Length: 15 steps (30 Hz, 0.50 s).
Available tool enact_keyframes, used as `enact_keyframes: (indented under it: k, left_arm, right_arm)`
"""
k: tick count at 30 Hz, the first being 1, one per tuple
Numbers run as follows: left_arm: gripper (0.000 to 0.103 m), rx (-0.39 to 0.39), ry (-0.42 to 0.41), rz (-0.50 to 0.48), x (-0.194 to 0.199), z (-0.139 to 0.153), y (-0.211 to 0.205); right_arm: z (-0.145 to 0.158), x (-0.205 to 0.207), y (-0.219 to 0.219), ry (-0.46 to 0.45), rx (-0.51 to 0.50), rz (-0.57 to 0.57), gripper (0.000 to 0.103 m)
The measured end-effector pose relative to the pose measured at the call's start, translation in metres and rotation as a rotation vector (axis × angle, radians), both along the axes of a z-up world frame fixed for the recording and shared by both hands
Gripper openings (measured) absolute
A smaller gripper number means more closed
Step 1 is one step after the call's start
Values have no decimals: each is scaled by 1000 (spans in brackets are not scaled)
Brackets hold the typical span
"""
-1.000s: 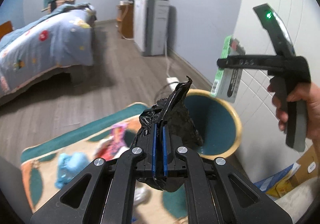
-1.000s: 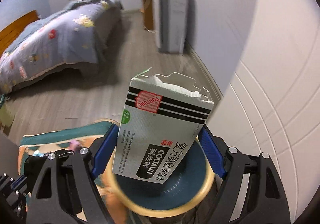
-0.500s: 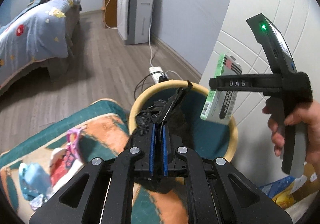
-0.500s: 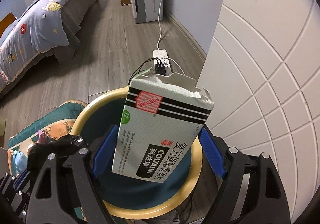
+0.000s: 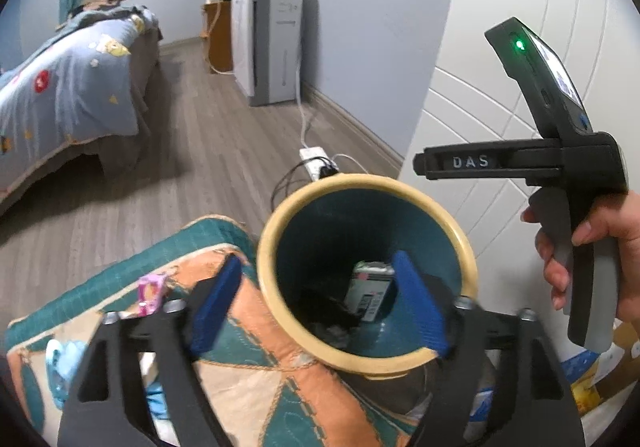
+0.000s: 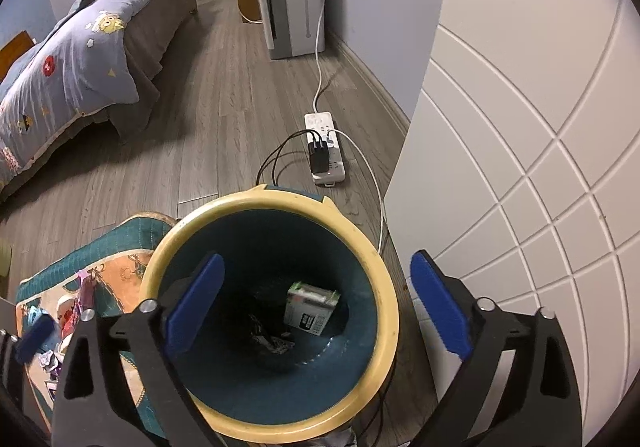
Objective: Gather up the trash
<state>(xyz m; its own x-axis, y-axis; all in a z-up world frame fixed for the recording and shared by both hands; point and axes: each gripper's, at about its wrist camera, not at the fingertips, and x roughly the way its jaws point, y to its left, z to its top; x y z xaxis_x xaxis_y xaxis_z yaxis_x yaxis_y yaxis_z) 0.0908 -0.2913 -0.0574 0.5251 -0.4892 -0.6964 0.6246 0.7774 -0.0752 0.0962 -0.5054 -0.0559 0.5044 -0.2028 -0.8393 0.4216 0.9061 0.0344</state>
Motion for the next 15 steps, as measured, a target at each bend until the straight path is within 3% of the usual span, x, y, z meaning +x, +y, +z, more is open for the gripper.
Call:
enact_keyframes:
  k: [7,15]
  left_arm:
    - [94,11,-47,85,-6,30,37]
    - [96,49,-161,214,-29,83,125]
  right_arm:
    - [11,1,25,0,-49,60,97]
    - [43,-18,87,-63,-36,154,97]
